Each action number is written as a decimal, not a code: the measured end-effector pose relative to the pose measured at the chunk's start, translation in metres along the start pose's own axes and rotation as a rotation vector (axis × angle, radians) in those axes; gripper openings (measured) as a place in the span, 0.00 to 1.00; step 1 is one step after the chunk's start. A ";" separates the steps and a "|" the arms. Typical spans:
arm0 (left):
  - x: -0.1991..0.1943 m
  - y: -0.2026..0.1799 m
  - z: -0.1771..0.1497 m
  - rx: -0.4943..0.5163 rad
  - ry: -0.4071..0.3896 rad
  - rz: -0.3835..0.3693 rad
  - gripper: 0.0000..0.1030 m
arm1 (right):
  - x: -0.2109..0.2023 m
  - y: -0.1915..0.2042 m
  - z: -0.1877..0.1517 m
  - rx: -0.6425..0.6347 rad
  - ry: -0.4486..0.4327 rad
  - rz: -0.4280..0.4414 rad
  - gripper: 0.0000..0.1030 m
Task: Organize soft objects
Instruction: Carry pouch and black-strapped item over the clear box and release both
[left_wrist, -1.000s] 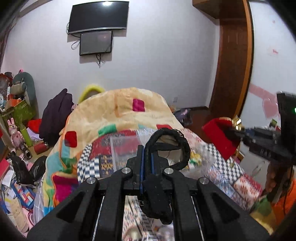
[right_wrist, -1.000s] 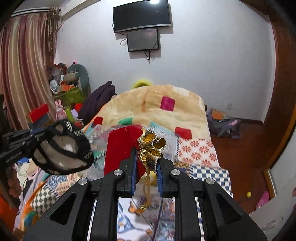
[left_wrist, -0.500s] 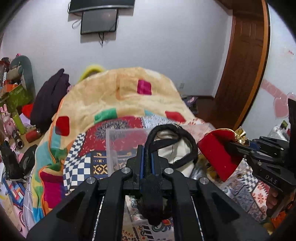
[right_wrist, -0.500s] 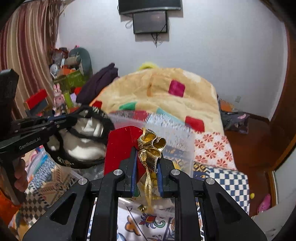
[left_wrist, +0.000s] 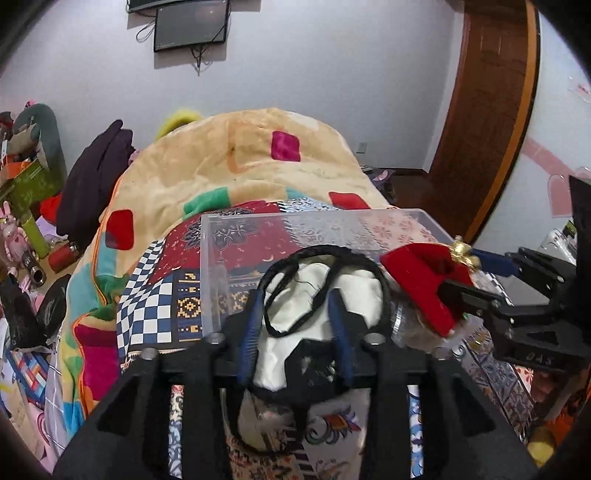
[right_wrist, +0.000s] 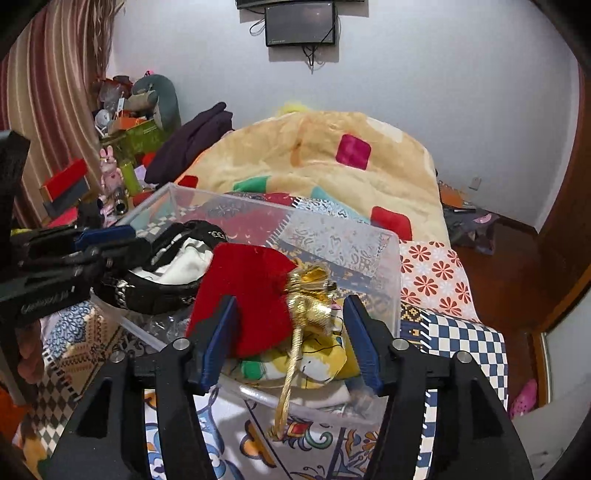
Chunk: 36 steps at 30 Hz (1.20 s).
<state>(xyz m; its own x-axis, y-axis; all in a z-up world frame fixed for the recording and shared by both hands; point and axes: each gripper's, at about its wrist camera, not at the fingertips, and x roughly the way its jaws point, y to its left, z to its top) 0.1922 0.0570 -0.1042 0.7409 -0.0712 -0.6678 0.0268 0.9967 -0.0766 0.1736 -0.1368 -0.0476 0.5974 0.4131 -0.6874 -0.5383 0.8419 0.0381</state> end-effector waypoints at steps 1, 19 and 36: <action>-0.007 -0.003 -0.001 0.009 -0.015 0.002 0.44 | -0.001 -0.001 0.000 0.001 -0.002 0.002 0.54; -0.137 -0.037 0.003 0.011 -0.286 -0.031 0.55 | -0.109 0.021 0.008 0.004 -0.227 0.031 0.61; -0.168 -0.055 -0.027 -0.004 -0.389 -0.012 0.87 | -0.146 0.035 -0.012 0.011 -0.381 0.034 0.84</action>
<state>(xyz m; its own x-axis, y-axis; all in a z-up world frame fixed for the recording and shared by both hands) 0.0479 0.0128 -0.0075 0.9398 -0.0617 -0.3360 0.0348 0.9957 -0.0856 0.0605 -0.1712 0.0453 0.7583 0.5386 -0.3672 -0.5566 0.8282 0.0652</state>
